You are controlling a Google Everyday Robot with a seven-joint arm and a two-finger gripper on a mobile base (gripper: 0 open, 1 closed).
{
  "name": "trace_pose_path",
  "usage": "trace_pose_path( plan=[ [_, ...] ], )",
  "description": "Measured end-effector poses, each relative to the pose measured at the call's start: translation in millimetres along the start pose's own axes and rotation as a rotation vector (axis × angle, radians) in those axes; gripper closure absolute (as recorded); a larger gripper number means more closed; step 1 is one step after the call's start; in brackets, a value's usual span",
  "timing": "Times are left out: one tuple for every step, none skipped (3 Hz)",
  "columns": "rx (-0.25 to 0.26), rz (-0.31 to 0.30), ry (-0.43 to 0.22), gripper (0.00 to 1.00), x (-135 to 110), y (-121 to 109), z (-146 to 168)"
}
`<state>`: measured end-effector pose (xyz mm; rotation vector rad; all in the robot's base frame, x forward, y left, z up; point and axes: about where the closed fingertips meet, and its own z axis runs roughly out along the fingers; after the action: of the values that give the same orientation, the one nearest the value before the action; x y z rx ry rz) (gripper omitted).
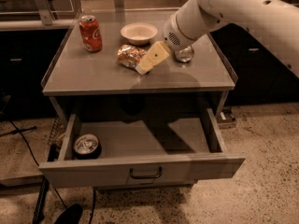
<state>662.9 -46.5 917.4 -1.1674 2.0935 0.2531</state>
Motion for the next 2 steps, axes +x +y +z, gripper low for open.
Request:
trace_pose_path(
  plan=[
    [0.01, 0.007, 0.003, 0.0, -2.1, -3.6, 13.9],
    [0.009, 0.009, 0.009, 0.0, -4.3, -6.4, 29.6]
  ],
)
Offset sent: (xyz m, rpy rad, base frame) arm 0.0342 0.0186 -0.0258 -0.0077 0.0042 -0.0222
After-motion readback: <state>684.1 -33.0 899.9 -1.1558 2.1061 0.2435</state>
